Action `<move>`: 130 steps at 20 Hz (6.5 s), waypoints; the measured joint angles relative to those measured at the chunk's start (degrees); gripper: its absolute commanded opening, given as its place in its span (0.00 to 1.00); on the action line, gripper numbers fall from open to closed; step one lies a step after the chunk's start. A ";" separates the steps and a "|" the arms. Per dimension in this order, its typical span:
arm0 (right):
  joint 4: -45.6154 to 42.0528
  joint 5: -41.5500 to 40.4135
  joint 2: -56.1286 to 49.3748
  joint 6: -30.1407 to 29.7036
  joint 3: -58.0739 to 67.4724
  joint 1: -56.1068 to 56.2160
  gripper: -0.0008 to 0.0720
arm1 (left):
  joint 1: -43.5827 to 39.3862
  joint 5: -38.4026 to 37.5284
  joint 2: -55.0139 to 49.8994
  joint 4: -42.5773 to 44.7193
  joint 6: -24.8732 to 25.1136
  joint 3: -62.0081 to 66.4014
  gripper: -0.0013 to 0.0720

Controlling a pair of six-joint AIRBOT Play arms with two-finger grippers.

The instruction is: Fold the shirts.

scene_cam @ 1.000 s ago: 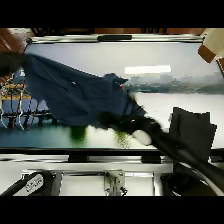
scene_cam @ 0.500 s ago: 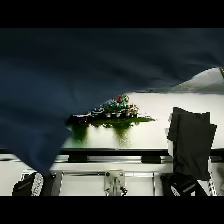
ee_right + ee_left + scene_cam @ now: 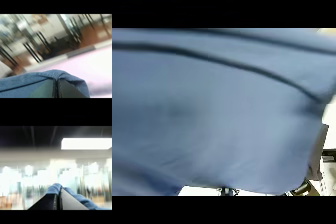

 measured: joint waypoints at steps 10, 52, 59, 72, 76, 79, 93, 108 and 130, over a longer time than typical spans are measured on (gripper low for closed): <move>1.22 2.03 -41.31 -3.52 -5.49 -0.07 0.11 | -7.93 -12.96 -10.62 9.55 -6.62 -39.89 0.06; 25.38 23.54 -44.85 -35.60 -6.71 -28.35 0.82 | -15.58 -26.64 -56.08 26.58 -22.56 -37.64 0.06; 26.88 18.99 -44.85 -34.51 -15.26 -23.45 0.82 | -9.77 -26.95 -53.07 28.92 -20.06 -36.57 0.06; 28.63 17.20 -48.39 -33.20 -23.91 -21.84 0.82 | -0.28 -31.71 -50.60 32.20 -17.49 -36.39 0.06; 28.81 19.91 -51.08 -33.07 -24.04 -21.68 0.82 | -0.13 -32.09 -50.60 32.24 -17.29 -36.37 0.06; 29.88 19.96 -53.11 -32.28 -24.09 -21.24 0.82 | -0.11 -32.15 -50.60 32.22 -17.18 -36.37 0.06; 30.95 13.57 -49.22 -33.79 -13.38 -15.02 0.11 | -0.11 -33.46 -46.31 28.15 -14.93 -33.46 0.06; 12.96 0.98 -6.49 -42.86 20.63 -14.88 0.11 | -0.11 -12.57 -8.04 21.03 -15.96 16.96 0.06; 9.94 7.19 -60.19 -30.21 11.08 -14.88 0.11 | -15.78 -14.43 -45.42 29.97 -17.59 -11.30 0.06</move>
